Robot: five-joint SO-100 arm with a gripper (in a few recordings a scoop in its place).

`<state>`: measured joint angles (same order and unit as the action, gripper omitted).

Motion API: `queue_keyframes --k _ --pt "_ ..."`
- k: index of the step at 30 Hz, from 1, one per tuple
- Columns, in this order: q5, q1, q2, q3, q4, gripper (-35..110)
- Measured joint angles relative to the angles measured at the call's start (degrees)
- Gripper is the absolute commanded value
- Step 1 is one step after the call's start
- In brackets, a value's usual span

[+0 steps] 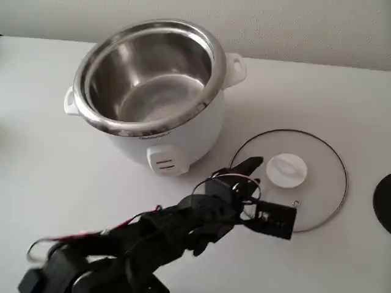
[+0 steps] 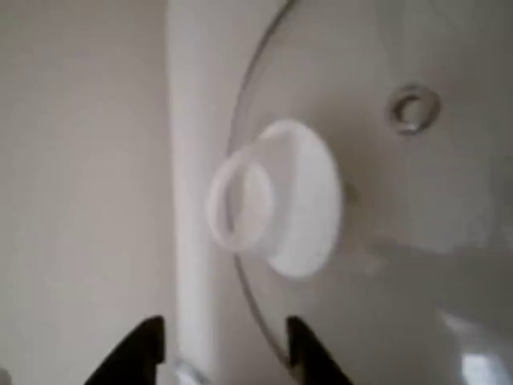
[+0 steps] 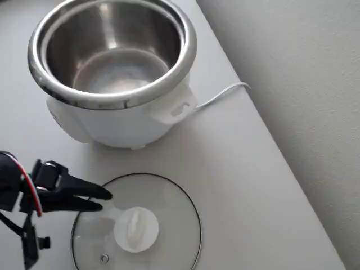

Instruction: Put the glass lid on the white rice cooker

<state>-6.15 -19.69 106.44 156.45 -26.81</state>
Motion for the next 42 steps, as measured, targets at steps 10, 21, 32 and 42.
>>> queue_keyframes --k 10,21,32,42 --pt "0.0 -1.32 -13.36 -12.04 -2.11 21" --pt "0.0 -2.37 -20.92 -20.48 -2.11 19" --pt "-0.09 -2.72 -26.1 -27.25 -1.41 0" --pt "-0.09 -2.72 -27.95 -30.15 -1.76 0"
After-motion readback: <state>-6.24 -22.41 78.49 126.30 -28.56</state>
